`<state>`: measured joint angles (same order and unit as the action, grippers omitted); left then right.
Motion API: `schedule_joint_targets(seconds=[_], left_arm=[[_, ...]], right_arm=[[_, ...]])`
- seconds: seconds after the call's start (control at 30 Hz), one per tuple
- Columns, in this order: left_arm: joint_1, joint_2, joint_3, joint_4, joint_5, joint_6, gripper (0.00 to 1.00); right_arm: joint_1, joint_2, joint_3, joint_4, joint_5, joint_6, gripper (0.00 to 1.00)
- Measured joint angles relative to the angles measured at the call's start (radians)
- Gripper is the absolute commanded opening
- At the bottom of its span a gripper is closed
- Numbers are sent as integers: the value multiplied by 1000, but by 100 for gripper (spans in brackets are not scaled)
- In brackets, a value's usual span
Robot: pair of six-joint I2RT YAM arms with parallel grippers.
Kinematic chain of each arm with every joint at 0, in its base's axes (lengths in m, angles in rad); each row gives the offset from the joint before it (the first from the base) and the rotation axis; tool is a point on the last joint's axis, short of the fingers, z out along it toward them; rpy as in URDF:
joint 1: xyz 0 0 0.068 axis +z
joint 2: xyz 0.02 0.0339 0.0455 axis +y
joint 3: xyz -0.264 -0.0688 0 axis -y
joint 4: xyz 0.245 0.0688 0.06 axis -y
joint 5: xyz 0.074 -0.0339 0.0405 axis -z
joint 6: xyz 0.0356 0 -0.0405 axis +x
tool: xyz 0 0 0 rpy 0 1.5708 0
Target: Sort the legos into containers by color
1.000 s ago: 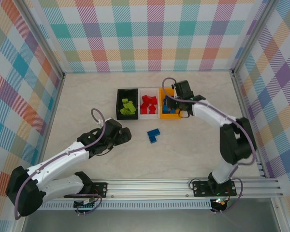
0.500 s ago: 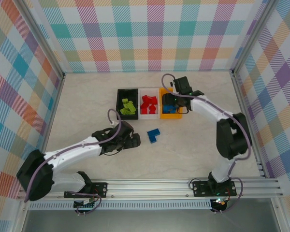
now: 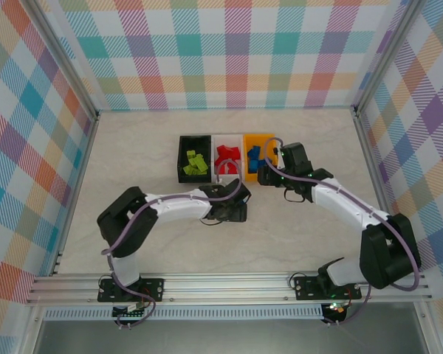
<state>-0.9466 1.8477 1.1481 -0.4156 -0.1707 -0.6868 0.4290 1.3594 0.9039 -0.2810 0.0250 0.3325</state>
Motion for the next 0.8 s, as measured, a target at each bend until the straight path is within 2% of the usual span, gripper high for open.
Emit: schedule_joint_targets(seconds=[0.13,0.33,0.47,0.67,0.8], left_arm=[[-2,31,30,-27,-18,8,72],[-4,45,42,-55,-50,31,52],[-4,45,42,-63,-63,45,43],[-13,42,42,-63,-66,50,34],[-31,20,42,-72,-61,50,32]], right_arm=[[0,-33,-11,4,2,0,67],[0,-40,-19,13,5,1,67],[0,-40,-24,15,8,3,67],[0,-41,-27,19,9,5,67],[-4,-47,-42,31,12,12,67]])
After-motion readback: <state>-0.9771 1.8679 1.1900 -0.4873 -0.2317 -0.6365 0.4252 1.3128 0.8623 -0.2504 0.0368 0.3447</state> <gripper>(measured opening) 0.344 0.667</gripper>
